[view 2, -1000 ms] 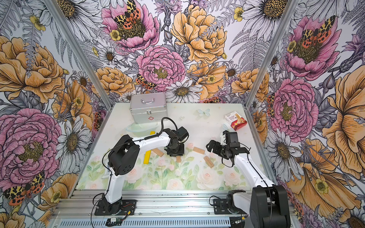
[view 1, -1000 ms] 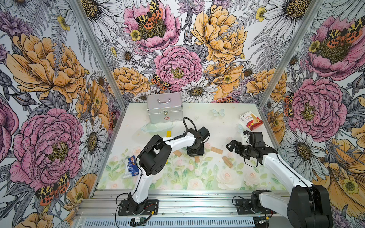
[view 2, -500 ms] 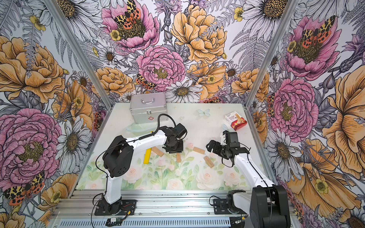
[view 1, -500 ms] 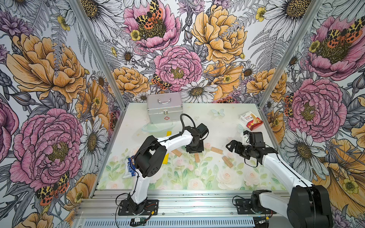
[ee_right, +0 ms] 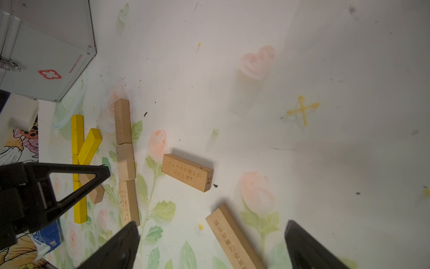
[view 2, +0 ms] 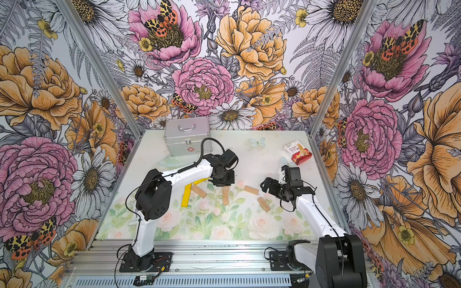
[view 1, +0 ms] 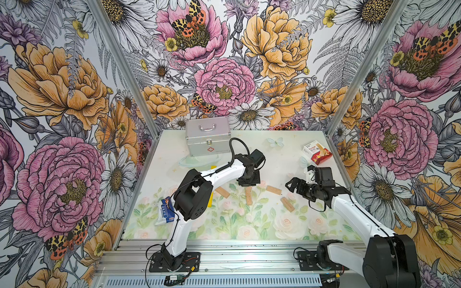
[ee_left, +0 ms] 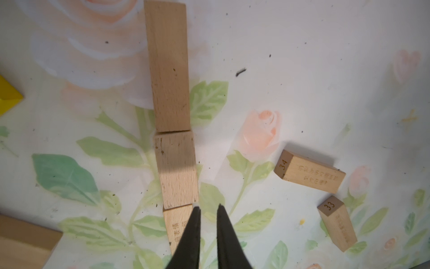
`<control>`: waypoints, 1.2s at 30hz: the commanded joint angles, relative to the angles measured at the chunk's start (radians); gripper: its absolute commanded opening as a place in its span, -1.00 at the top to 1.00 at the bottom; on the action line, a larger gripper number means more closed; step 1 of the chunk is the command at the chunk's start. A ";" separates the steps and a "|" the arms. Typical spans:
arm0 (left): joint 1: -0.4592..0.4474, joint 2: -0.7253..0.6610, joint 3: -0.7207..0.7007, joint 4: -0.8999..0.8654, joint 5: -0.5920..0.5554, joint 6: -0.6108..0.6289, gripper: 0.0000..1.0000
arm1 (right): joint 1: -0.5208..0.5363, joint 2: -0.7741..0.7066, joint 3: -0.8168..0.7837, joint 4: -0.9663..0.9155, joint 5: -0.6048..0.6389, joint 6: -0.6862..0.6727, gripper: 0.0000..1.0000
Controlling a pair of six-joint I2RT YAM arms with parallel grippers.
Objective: Assemble the letter k with building blocks
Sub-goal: Assemble the building block at the center of the board.
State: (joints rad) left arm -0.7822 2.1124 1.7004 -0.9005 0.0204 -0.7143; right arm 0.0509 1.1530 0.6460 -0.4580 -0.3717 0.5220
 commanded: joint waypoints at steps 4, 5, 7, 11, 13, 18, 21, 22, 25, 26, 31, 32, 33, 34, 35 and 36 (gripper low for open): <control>-0.013 0.073 0.054 0.002 0.016 0.004 0.74 | -0.009 -0.022 -0.008 0.021 -0.006 -0.013 -0.98; -0.014 0.079 0.058 0.001 0.016 0.003 0.73 | -0.009 -0.023 -0.009 0.021 -0.004 -0.013 -0.99; -0.016 0.087 0.062 0.001 0.020 0.003 0.74 | -0.008 -0.022 -0.010 0.022 -0.005 -0.013 -0.98; -0.015 0.097 0.063 0.000 0.017 0.002 0.74 | -0.010 -0.021 -0.006 0.020 -0.006 -0.015 -0.99; -0.015 0.098 0.065 0.001 0.013 0.001 0.73 | -0.010 -0.021 -0.004 0.021 -0.006 -0.014 -0.98; -0.019 0.098 0.091 0.002 0.012 0.026 0.73 | -0.011 -0.011 0.005 0.022 -0.008 -0.014 -0.99; -0.032 0.086 0.128 0.002 -0.008 0.069 0.72 | -0.012 -0.003 0.010 0.022 -0.009 -0.016 -0.99; -0.032 0.078 0.135 0.003 -0.009 0.074 0.72 | -0.012 -0.003 0.012 0.022 -0.010 -0.016 -0.99; -0.028 0.034 0.136 0.002 -0.040 0.079 0.71 | -0.011 -0.003 0.012 0.022 -0.011 -0.016 -0.99; -0.018 0.016 0.120 0.001 -0.047 0.070 0.71 | -0.012 -0.003 0.012 0.021 -0.010 -0.016 -0.99; 0.040 -0.043 0.002 0.003 -0.038 0.050 0.80 | -0.013 -0.001 0.006 0.021 -0.009 -0.016 -0.98; 0.048 -0.055 -0.020 0.002 -0.045 0.051 0.83 | -0.012 -0.001 0.004 0.022 -0.009 -0.016 -0.99; 0.054 -0.069 -0.040 0.002 -0.052 0.054 0.84 | -0.013 -0.002 0.005 0.022 -0.008 -0.016 -0.99; 0.058 -0.078 -0.053 0.002 -0.058 0.055 0.83 | -0.013 -0.003 0.004 0.022 -0.008 -0.016 -0.99; 0.062 -0.087 -0.067 0.002 -0.061 0.055 0.83 | -0.013 -0.002 0.003 0.022 -0.006 -0.016 -0.98; 0.067 -0.093 -0.081 0.002 -0.064 0.055 0.83 | -0.013 0.000 0.003 0.022 -0.006 -0.014 -0.98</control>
State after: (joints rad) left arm -0.7277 2.0644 1.6520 -0.9005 -0.0074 -0.6716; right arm 0.0444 1.1511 0.6441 -0.4580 -0.3721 0.5220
